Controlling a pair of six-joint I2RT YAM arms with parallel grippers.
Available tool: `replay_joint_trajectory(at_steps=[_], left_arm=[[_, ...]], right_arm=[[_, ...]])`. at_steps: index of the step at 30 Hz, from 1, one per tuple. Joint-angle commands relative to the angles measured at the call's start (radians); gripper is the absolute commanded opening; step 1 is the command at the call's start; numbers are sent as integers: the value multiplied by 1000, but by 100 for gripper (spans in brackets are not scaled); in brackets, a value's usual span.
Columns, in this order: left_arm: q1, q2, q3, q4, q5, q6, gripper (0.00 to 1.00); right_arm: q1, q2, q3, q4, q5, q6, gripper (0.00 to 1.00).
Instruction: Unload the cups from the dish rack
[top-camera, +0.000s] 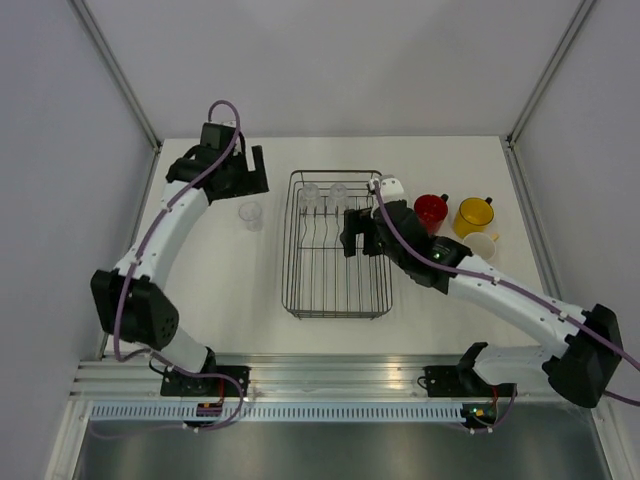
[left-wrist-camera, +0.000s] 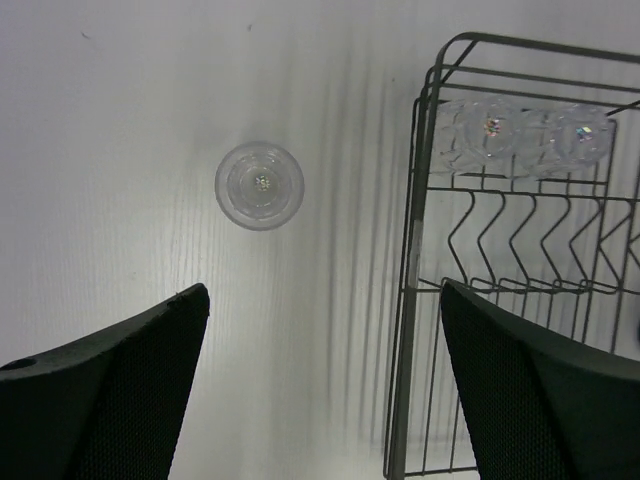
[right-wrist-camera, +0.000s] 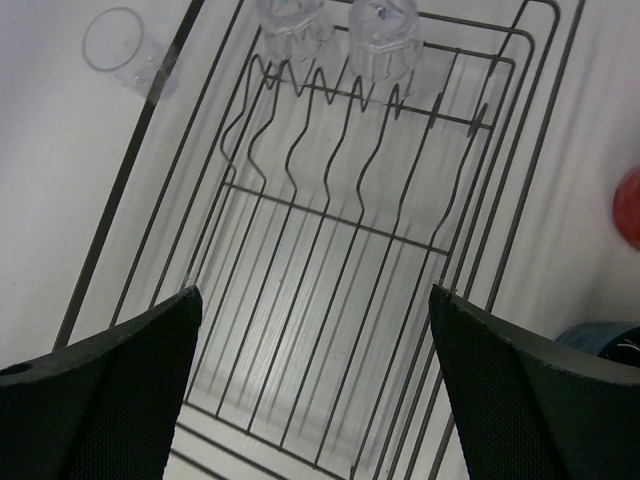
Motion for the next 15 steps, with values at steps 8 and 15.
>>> replay_joint_trajectory(at_steps=[8, 15], left_arm=[[-5, -634, -334, 130, 15, -81, 100], [-5, -886, -507, 107, 122, 11, 100]], right_arm=[[-55, 340, 281, 17, 157, 20, 97], [-82, 596, 533, -65, 203, -4, 95]])
